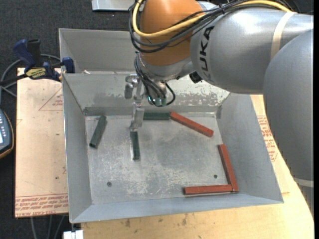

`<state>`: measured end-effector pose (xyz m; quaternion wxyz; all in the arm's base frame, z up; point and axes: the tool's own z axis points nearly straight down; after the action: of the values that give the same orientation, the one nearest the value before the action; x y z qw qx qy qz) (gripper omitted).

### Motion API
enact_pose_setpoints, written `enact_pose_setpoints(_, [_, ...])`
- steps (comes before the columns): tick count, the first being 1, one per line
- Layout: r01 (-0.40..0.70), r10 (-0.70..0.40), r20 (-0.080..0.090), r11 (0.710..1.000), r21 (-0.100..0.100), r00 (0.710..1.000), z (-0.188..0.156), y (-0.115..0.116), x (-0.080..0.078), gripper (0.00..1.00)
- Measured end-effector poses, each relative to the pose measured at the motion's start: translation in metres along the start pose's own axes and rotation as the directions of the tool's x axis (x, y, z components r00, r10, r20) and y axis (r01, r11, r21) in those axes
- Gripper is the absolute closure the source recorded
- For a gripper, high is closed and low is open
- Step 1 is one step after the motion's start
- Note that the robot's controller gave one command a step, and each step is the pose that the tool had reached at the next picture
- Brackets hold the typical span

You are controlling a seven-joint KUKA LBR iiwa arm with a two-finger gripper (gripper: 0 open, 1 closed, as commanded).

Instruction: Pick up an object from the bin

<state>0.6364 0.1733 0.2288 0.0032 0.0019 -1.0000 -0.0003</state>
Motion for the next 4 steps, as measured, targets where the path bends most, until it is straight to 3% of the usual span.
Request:
enact_pose_setpoints(1, [0.179,-0.179,0.002,0.984,0.004,0.984,0.073,-0.091,-0.007,0.00])
enact_pose_setpoints(2, [0.020,-0.020,0.008,1.000,0.001,1.000,0.080,-0.134,-0.012,0.00])
enact_pose_setpoints(3, [0.013,-0.013,0.012,1.000,0.002,1.000,0.061,-0.193,-0.012,0.00])
enact_pose_setpoints(4, [-0.081,0.081,0.002,0.997,0.000,0.997,0.164,-0.243,-0.013,0.00])
